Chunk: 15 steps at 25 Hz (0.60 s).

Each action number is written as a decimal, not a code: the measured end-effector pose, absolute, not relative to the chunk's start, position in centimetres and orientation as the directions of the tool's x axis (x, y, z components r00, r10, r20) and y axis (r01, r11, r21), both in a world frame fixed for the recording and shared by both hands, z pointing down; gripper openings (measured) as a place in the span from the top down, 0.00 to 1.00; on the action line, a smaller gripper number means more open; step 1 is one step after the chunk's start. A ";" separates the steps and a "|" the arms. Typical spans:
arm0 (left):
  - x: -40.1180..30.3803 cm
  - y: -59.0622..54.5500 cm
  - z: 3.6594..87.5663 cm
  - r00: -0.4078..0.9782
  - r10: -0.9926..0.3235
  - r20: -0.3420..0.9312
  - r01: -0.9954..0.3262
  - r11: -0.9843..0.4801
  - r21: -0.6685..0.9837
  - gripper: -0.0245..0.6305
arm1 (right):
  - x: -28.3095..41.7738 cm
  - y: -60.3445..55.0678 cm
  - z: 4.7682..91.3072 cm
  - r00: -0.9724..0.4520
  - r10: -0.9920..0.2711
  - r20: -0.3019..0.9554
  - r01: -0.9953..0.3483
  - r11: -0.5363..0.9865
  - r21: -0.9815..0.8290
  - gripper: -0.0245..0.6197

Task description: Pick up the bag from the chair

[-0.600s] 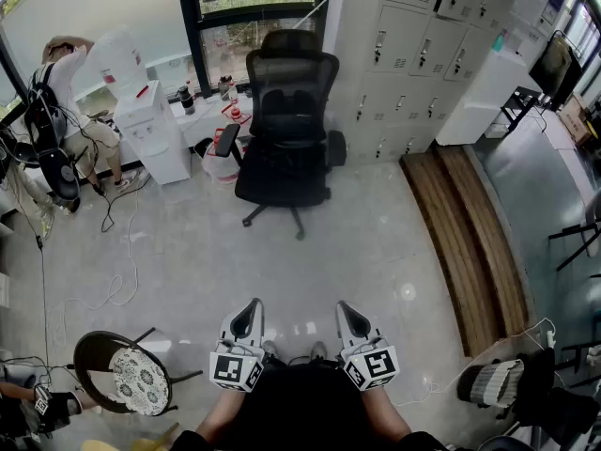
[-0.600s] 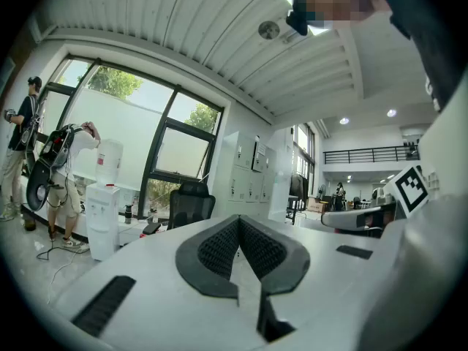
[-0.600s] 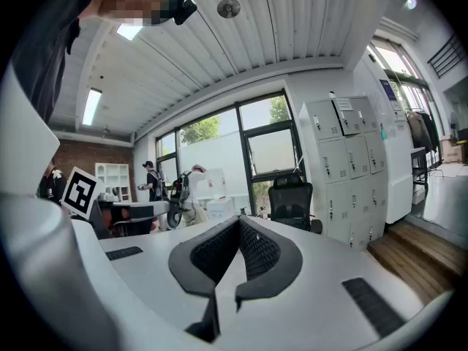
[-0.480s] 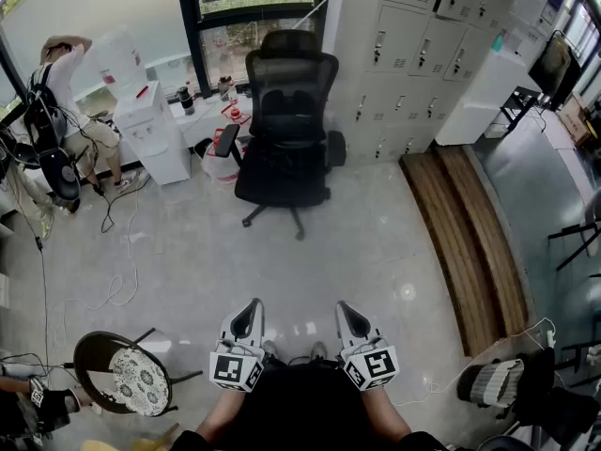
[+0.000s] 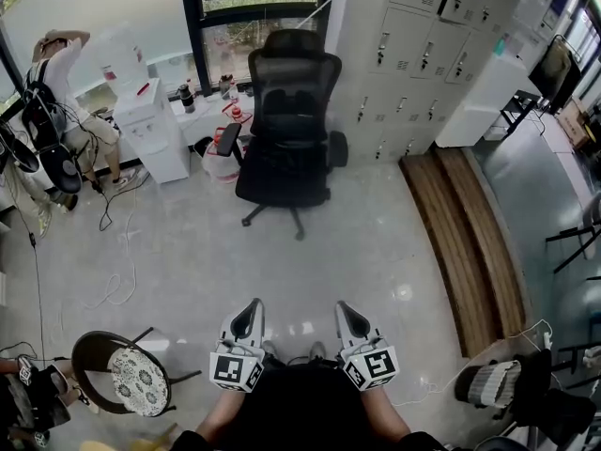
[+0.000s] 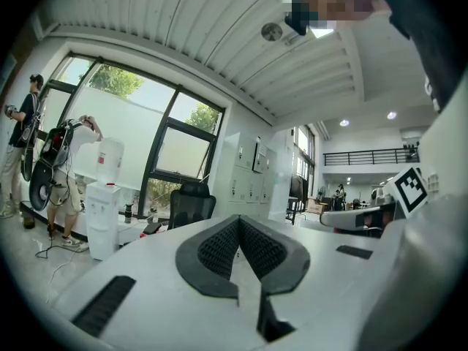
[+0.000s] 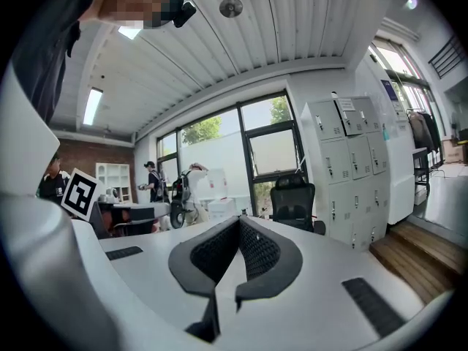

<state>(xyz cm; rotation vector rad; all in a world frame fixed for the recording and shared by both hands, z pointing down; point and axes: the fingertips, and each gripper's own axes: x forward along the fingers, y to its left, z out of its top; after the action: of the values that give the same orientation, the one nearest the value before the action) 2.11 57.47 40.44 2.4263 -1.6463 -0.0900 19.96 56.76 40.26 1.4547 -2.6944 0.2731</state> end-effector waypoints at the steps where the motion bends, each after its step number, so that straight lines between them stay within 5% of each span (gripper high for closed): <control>1: 1.8 57.4 40.5 0.375 -0.925 0.065 -0.912 -0.356 0.206 0.96 | 19.6 56.7 40.3 -0.550 -0.823 0.143 -0.835 0.536 -0.125 0.96; 15: -3.7 55.6 41.7 0.417 -0.907 0.055 -0.894 -0.399 0.206 0.96 | 13.5 55.7 41.9 -0.524 -0.834 0.173 -0.852 0.510 -0.121 0.96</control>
<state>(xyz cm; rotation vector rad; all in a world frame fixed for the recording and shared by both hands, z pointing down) -3.70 55.58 41.74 2.4677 -1.5909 -0.0973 13.51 55.69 41.90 1.4829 -2.6481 0.2926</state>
